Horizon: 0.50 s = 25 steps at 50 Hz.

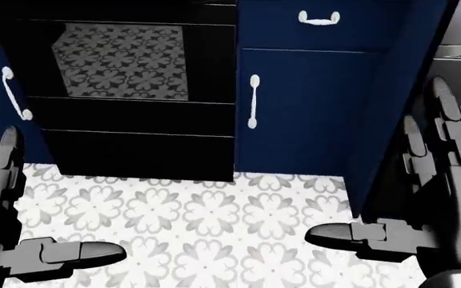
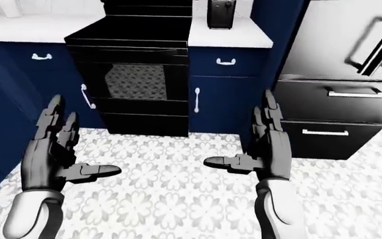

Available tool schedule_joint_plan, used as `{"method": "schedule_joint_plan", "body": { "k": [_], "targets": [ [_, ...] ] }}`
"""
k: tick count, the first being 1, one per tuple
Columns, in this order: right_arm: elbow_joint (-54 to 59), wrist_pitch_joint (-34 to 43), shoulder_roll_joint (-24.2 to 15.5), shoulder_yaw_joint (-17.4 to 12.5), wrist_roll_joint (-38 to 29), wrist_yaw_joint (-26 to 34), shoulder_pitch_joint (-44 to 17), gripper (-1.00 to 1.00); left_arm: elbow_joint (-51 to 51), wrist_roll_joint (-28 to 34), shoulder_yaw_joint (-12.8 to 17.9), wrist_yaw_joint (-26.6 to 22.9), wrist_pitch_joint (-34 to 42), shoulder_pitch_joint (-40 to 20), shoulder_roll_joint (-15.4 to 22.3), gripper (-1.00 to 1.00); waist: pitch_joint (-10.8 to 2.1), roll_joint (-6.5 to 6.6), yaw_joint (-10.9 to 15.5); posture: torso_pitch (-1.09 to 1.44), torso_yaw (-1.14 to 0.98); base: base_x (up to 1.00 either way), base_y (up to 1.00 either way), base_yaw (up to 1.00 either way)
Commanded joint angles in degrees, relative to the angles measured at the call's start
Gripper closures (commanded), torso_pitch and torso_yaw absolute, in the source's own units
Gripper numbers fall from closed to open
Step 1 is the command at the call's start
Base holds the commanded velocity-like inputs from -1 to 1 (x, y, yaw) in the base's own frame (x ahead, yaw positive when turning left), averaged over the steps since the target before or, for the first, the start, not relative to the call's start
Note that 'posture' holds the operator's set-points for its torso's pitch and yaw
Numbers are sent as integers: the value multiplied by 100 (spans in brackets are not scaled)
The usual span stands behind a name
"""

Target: Navigate to the stove.

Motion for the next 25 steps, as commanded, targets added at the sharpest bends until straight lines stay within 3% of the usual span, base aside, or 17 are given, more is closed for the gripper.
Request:
{"method": "schedule_joint_plan", "body": {
  "k": [1,2,3,5,6,10,14,15,22,23,25],
  "targets": [
    [-151,-122,-29,-45,-6,-16,-63,-100,-137,-23,-31,-27,-215,-68,-4,-100,-193,-244,-87,0,0,0,0,-100],
    [-154,-125,-27,-47,-5,-16,-55,-100,-146,-25,-30,-27,-211,-62,-6,-100,-11,68,-103,0,0,0,0,-100],
    [-129,-155,-24,-43,-11,-14,-52,-100,-145,-21,-37,-30,-222,-52,-6,-100,-76,50,-126,0,0,0,0,-100],
    [-124,-170,-17,-50,-6,-23,-51,-100,-169,-33,-21,-31,-200,-51,-7,-100,-92,219,-157,0,0,0,0,-100],
    [-103,-184,-5,-46,-13,-57,-64,-100,-186,-31,-29,-31,-189,-41,-11,-100,-63,318,-59,0,0,0,0,-46],
    [-267,-177,3,-32,142,-55,-44,-100,-223,-37,-22,-28,-142,-51,-10,-100,83,406,-67,0,0,0,0,0],
    [-310,-176,7,3,221,19,-15,-100,-171,-40,-23,-27,-184,-54,-9,-100,-76,695,-124,0,0,0,0,0],
    [-320,-106,-28,56,144,9,-15,-100,-179,-30,-44,-25,-186,-39,-15,-100,-8,508,-53,0,0,0,0,0],
    [-322,-131,-11,37,111,63,4,-100,-157,-27,-39,-39,-198,-46,-11,-100,-113,351,97,0,0,0,0,0],
    [-336,-115,-23,47,79,67,3,-100,-166,-31,-37,-38,-184,-50,-11,-100,-211,400,90,0,0,0,14,0],
    [-311,-119,-18,33,71,73,-8,-100,-164,-18,-58,-40,-192,-43,-12,-100,-79,354,95,0,0,0,18,0]
  ]
}}
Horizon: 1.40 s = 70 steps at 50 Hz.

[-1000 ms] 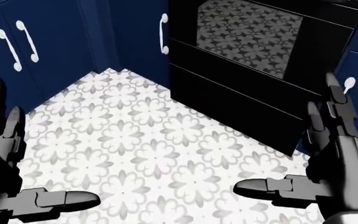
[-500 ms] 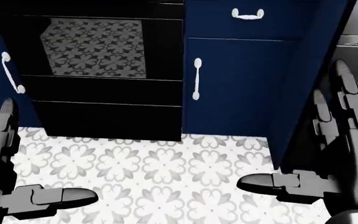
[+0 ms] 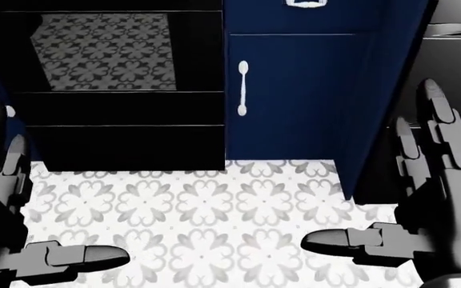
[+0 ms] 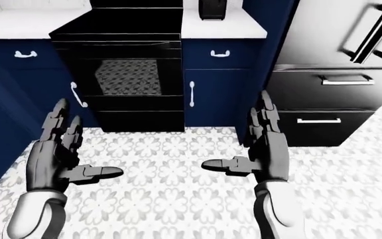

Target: Navigate to the stove.

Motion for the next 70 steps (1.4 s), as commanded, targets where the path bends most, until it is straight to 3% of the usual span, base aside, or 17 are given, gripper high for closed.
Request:
{"method": "schedule_joint_plan", "body": {
  "k": [1,4,10,14,17,19,27,29,30,33,36,38,40,41,46,53,70],
  "targets": [
    [-215,-186,-19,-24,-28,13,-73,-100,-268,-13,-22,-18,-219,-102,24,-100,-58,-13,-12,0,0,0,47,0],
    [-201,-172,-5,-42,1,12,-97,-100,-234,-19,-16,-17,-238,-113,22,-100,-43,-336,-65,0,0,0,100,0],
    [-169,-170,-6,-56,22,-9,-115,-100,-175,-16,-30,-17,-288,-113,18,-100,35,-204,-124,0,0,0,100,0],
    [-142,-222,-5,-34,8,-6,-93,-100,-159,-5,-36,-23,-323,-90,17,-100,23,156,-131,0,0,0,86,0],
    [-126,-239,-5,-42,16,1,-90,-100,-183,-11,-30,-21,-299,-92,15,-100,-188,682,-153,0,0,0,85,0],
    [-152,-221,-3,-41,19,-6,-81,-100,-168,-5,-36,-21,-315,-90,17,-100,40,471,-65,0,0,0,85,0],
    [-193,-184,3,-53,27,-17,-67,-100,-228,-10,-35,-16,-275,-69,9,-100,88,-89,20,0,0,0,85,0],
    [-165,-213,2,-57,29,-12,-70,-100,-192,-7,-38,-20,-312,-64,9,-100,-60,-463,-83,0,0,0,86,0],
    [-185,-191,-1,-56,31,-18,-73,-100,-222,-6,-42,-17,-285,-66,9,-100,121,-156,-119,0,0,0,85,0],
    [-163,-197,-5,-58,21,-23,-87,-100,-197,-2,-50,-17,-292,-81,9,-100,-82,-343,-108,0,0,0,86,0],
    [-201,-152,-14,-59,22,-31,-94,-100,-237,6,-66,-13,-250,-84,11,-100,30,-160,-153,0,0,0,85,0],
    [-165,-176,-14,-55,9,-28,-100,-100,-211,5,-61,-15,-269,-89,11,-100,59,103,-145,0,0,0,86,0],
    [-170,-161,-17,-59,12,-31,-115,-100,-271,20,-89,-8,-216,-83,9,-100,-147,776,-55,0,0,0,85,0],
    [-171,-158,-18,-56,11,-30,-116,-100,-274,21,-94,-10,-216,-80,7,-100,22,393,-36,0,0,0,85,0],
    [-219,-61,11,-86,113,-56,-126,-100,-263,8,-78,-25,-232,-75,5,-100,14,72,55,0,0,0,67,0],
    [-209,-176,-10,-46,178,-50,-95,-100,-314,27,-94,-26,-197,-60,3,-100,27,415,58,0,0,0,-25,0],
    [-194,-258,-4,-47,181,-27,-76,-100,-240,70,-138,-34,-283,-34,-8,-100,48,-133,149,0,0,0,0,0]
  ]
}}
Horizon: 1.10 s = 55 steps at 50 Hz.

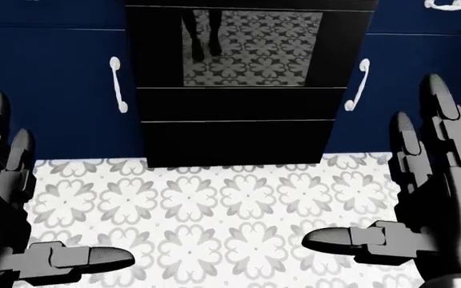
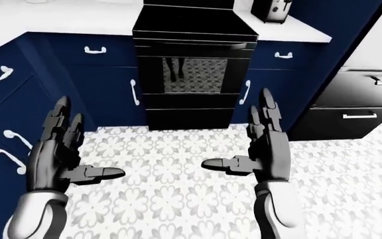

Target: Navigate to the stove.

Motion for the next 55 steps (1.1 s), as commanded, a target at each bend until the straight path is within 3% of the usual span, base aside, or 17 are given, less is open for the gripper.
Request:
{"method": "schedule_joint_plan", "body": {
  "k": [1,2,4,6,8,10,17,29,30,32,35,41,43,45,46,48,55],
  "targets": [
    [-161,-132,-22,-16,1,-4,-69,-100,-132,7,-19,-4,-178,-50,2,-100,-93,-117,-15,0,0,0,0,0],
    [-179,-110,-24,-14,-2,-10,-75,-100,-148,42,-74,-1,-190,-22,-4,-100,-84,-204,-12,0,0,0,0,0],
    [-131,-143,-27,-19,-14,1,-80,-100,-122,43,-72,-10,-206,-24,-7,-100,4,11,-32,0,0,0,0,0],
    [-111,-172,-23,-3,-29,8,-65,-100,-115,30,-49,-11,-201,-32,-9,-100,-129,96,-134,0,0,0,0,0],
    [-90,-184,-24,5,-57,10,-63,-100,-63,33,-49,-18,-243,-36,-5,-100,-163,517,-235,0,0,0,0,0],
    [-111,-162,-25,13,-69,5,-69,-100,-15,24,-32,-15,-267,-49,-5,-100,-48,401,-176,0,0,0,0,0],
    [-74,-261,-8,28,-118,58,-45,-100,-30,17,-36,-15,-274,-26,-8,-100,-135,-190,2,0,0,0,0,0],
    [-115,-329,0,-42,-13,39,-30,-100,16,9,-37,-24,-334,-8,-10,-100,-232,117,-91,0,0,0,0,0],
    [-130,-323,0,-39,-15,31,-23,-100,9,9,-39,-24,-332,-3,-12,-100,-343,156,-98,0,0,14,0,0],
    [-120,-339,-3,-37,-7,39,-18,-100,23,10,-39,-23,-341,-7,-11,-100,-40,176,-100,0,0,24,-3,0],
    [-169,-263,-17,-52,3,16,-35,-100,-84,19,-53,-14,-238,-5,-12,-100,-26,221,-115,0,0,24,-3,0],
    [-194,-237,-25,-86,51,3,-62,-100,-89,31,-74,-19,-222,-6,-15,-100,-26,137,-31,0,0,32,-18,0],
    [-242,-196,-30,-67,43,-10,-54,-100,-107,29,-69,-18,-209,-2,-17,-100,-40,6,4,0,0,37,-25,0],
    [-203,-219,-30,-72,38,-8,-70,-100,-79,19,-52,-23,-224,-18,-13,-100,-139,-340,-15,0,0,37,-25,0],
    [-194,-229,-29,-58,23,-10,-66,-100,-56,18,-48,-26,-245,-18,-12,-100,-35,-106,-75,0,0,38,-26,0],
    [-168,-251,-25,-55,19,-7,-61,-100,-51,20,-47,-22,-254,-14,-14,-100,21,-136,-72,0,0,36,-24,0],
    [-139,-324,-6,15,-37,9,-11,-100,32,8,-32,-16,-346,-5,-17,-100,23,226,-161,0,0,36,-25,0]
  ]
}}
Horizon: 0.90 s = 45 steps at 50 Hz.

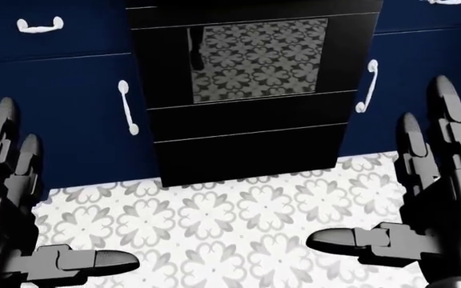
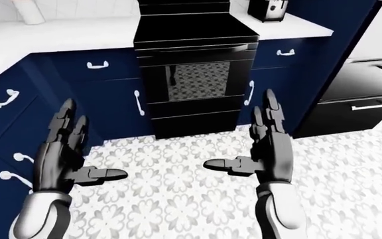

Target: Navigate to the stove.

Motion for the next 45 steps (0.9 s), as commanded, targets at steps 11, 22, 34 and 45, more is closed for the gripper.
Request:
{"method": "schedule_joint_plan", "body": {
  "k": [11,22,34,45],
  "targets": [
    [-165,-173,2,17,6,51,-92,-100,-174,-3,33,26,-173,-74,33,-100,-97,107,178,0,0,37,-21,0],
    [-182,-139,-14,-18,29,31,-132,-100,-202,21,-1,28,-144,-74,29,-100,-114,-367,45,0,0,36,-20,0],
    [-174,-161,-15,12,3,33,-108,-100,-186,24,-2,27,-179,-56,24,-100,-52,267,4,0,0,36,-19,0],
    [-170,-136,-8,31,-33,39,-116,-100,-189,9,23,36,-157,-75,29,-100,-301,-501,186,0,0,36,-10,0]
  ]
}}
